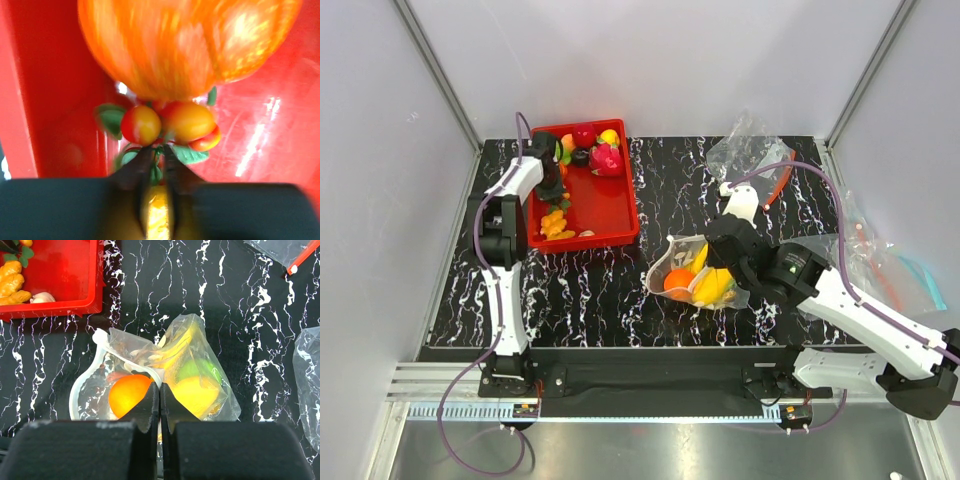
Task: Place the food in the zip-top bag and seal the zipper
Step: Pick up the fake fruit from the bin, then place the fake fruit in the zipper food storage bag.
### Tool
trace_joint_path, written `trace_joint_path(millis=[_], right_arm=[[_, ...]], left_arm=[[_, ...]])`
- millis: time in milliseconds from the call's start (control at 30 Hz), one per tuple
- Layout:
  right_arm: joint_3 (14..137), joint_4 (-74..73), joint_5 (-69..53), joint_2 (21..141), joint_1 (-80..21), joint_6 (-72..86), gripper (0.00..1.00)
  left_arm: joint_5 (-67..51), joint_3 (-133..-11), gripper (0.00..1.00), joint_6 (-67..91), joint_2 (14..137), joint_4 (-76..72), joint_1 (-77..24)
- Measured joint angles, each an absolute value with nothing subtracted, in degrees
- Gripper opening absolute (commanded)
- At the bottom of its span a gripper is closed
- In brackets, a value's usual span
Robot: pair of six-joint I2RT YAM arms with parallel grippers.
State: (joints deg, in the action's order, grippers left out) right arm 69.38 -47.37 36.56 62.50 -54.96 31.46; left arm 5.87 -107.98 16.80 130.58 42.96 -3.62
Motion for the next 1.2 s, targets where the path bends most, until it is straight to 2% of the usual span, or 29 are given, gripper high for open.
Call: trace_joint_path(millis=[33, 67, 267, 667, 900, 1033, 1200], right_arm=[[69.3, -47.4, 36.6, 62.4, -55.0, 31.5, 0.0], [69.3, -47.4, 36.6, 62.3, -55.0, 31.5, 0.0], [69.3, -47.5, 36.5, 61.6, -55.0, 31.5, 0.0], [70.2, -49.6, 36.4, 61.4, -55.0, 31.8, 0.0], [70.8, -51.3, 36.4, 61.1, -55.0, 32.4, 0.0], [70.8, -52.6, 36.4, 60.6, -55.0, 32.9, 0.0], [70.8, -53.1, 36.4, 60.4, -55.0, 33.4, 0.0]], left_arm=[[5.3, -108.0, 0.0, 16.7, 130.4, 42.7, -3.6], [4.5, -107.8, 0.0, 16.8, 130.2, 42.4, -3.6], [1.0, -98.5, 0.0, 16.6, 120.8, 39.9, -4.5], [-4.0, -84.3, 0.0, 18.8, 87.3, 33.7, -13.6], [-11.8, -72.7, 0.0, 23.5, 76.1, 27.5, -15.9], [-17.3, -66.9, 0.0, 26.9, 69.5, 24.2, -20.9], [-21.6, -66.1, 0.0, 28.5, 63.5, 22.5, -28.1]])
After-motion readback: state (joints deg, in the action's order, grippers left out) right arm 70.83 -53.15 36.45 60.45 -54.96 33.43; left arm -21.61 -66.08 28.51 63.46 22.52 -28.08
